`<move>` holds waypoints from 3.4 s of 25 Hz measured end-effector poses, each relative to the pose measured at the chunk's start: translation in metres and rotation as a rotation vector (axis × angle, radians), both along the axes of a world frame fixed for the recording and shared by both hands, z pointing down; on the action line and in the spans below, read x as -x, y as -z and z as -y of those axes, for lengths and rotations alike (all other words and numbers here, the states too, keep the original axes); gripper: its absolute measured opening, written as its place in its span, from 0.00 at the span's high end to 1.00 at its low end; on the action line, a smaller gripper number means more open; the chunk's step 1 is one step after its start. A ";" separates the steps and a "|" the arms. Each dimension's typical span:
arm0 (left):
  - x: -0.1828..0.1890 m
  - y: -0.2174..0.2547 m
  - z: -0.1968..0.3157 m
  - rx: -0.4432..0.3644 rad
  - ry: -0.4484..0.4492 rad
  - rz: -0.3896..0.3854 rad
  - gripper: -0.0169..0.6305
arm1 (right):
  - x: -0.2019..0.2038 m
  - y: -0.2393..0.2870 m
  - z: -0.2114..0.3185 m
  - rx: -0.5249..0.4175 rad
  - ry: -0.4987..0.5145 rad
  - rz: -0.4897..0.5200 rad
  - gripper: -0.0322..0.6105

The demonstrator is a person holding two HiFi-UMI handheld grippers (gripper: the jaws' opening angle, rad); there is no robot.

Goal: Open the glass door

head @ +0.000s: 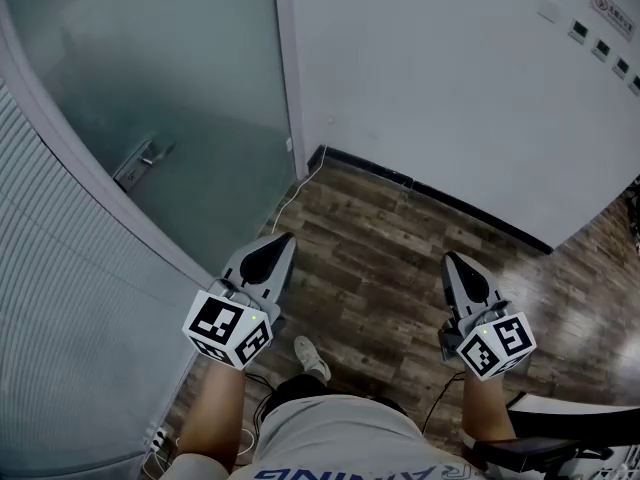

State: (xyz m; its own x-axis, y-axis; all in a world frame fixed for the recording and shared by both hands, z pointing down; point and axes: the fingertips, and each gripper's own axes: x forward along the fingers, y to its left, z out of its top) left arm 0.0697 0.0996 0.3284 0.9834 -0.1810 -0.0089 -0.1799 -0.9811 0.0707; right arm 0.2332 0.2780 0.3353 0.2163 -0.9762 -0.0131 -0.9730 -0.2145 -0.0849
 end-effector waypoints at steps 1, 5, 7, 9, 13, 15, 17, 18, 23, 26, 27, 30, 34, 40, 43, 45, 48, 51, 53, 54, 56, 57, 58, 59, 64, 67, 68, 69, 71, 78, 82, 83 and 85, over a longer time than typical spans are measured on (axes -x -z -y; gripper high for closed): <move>-0.002 0.000 0.013 -0.003 0.007 -0.003 0.98 | -0.004 0.000 0.015 0.001 0.011 -0.003 0.95; -0.006 0.000 0.069 -0.012 0.040 -0.006 0.98 | -0.016 0.000 0.081 0.003 0.055 -0.006 0.95; -0.007 0.002 0.099 -0.009 0.064 -0.009 0.98 | -0.021 0.002 0.117 0.003 0.081 -0.006 0.95; -0.005 0.003 0.128 -0.008 0.093 -0.009 0.98 | -0.023 0.004 0.154 0.003 0.115 -0.005 0.95; 0.007 0.004 0.184 -0.012 0.146 -0.012 0.98 | -0.016 0.007 0.223 -0.004 0.179 -0.010 0.95; 0.018 0.005 0.208 -0.019 0.182 -0.012 0.98 | -0.009 0.007 0.255 -0.007 0.217 -0.013 0.95; 0.031 0.005 0.229 -0.018 0.221 -0.010 0.98 | -0.001 0.007 0.284 -0.005 0.258 -0.013 0.95; 0.038 0.005 0.238 -0.017 0.241 -0.008 0.98 | 0.004 0.008 0.298 -0.004 0.279 -0.012 0.95; 0.073 0.005 0.282 -0.021 0.356 0.001 0.98 | 0.028 0.008 0.366 0.006 0.402 -0.010 0.95; 0.092 0.003 0.301 -0.016 0.424 0.004 0.98 | 0.043 0.007 0.402 0.012 0.478 -0.010 0.95; 0.098 0.002 0.307 -0.014 0.447 0.006 0.98 | 0.048 0.007 0.413 0.014 0.504 -0.011 0.95; 0.115 0.002 0.323 -0.007 0.527 0.010 0.98 | 0.060 0.007 0.447 0.019 0.586 -0.010 0.95; 0.136 0.006 0.353 0.006 0.641 0.010 0.98 | 0.074 0.011 0.498 0.031 0.694 -0.007 0.95; 0.135 0.000 0.379 0.010 0.797 0.021 0.98 | 0.073 0.001 0.562 0.047 0.856 0.001 0.95; 0.137 0.001 0.387 0.015 0.898 0.025 0.98 | 0.078 0.001 0.592 0.045 0.961 0.002 0.95; 0.139 0.003 0.391 0.027 0.962 0.024 0.98 | 0.083 0.003 0.610 0.045 1.027 -0.001 0.95; 0.140 0.005 0.396 0.036 1.042 0.021 0.98 | 0.089 0.003 0.630 0.048 1.113 -0.002 0.95; 0.142 0.006 0.400 0.034 1.108 0.029 0.98 | 0.096 0.002 0.648 0.045 1.188 -0.001 0.95; 0.141 0.003 0.400 0.038 1.138 0.038 0.98 | 0.101 -0.002 0.655 0.046 1.231 -0.002 0.95; 0.141 0.001 0.398 0.042 1.153 0.040 0.98 | 0.104 -0.005 0.658 0.050 1.251 -0.002 0.95; 0.143 -0.001 0.395 0.046 1.175 0.040 0.98 | 0.110 -0.008 0.661 0.059 1.278 0.004 0.95; 0.145 -0.001 0.396 0.044 1.180 0.041 0.98 | 0.115 -0.009 0.663 0.060 1.284 0.006 0.95; 0.147 -0.001 0.397 0.041 1.182 0.043 0.98 | 0.119 -0.009 0.665 0.058 1.288 0.006 0.95; 0.149 -0.003 0.398 0.037 1.180 0.045 0.98 | 0.123 -0.011 0.666 0.055 1.292 0.004 0.95; 0.160 0.001 0.402 0.041 1.157 0.046 0.98 | 0.146 -0.012 0.667 0.081 1.300 -0.008 0.95; 0.163 0.002 0.403 0.045 1.143 0.045 0.98 | 0.155 -0.015 0.671 0.104 1.301 -0.018 0.95; 0.163 0.001 0.404 0.046 1.137 0.044 0.98 | 0.157 -0.018 0.672 0.114 1.303 -0.024 0.95; 0.163 0.000 0.404 0.048 1.133 0.041 0.98 | 0.159 -0.021 0.673 0.125 1.306 -0.032 0.95; 0.163 -0.002 0.406 0.050 1.129 0.037 0.98 | 0.164 -0.028 0.676 0.149 1.322 -0.048 0.95; 0.161 -0.007 0.409 0.055 1.125 0.032 0.98 | 0.189 -0.053 0.683 0.251 1.419 -0.123 0.89; 0.163 -0.013 0.410 0.066 1.129 0.030 0.98 | 0.206 -0.072 0.682 0.312 1.485 -0.198 0.79; 0.163 -0.015 0.410 0.069 1.131 0.030 0.98 | 0.210 -0.077 0.683 0.328 1.498 -0.218 0.77; 0.165 -0.019 0.410 0.077 1.134 0.030 0.98 | 0.216 -0.088 0.683 0.363 1.519 -0.259 0.72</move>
State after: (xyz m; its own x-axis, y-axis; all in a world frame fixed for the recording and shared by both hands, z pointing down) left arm -0.0951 -0.3107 0.3474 0.2522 -0.9657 0.0619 -0.9639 -0.2451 0.1044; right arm 0.0169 -0.4054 0.4236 -0.8958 -0.2310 0.3797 -0.2701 0.9614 -0.0523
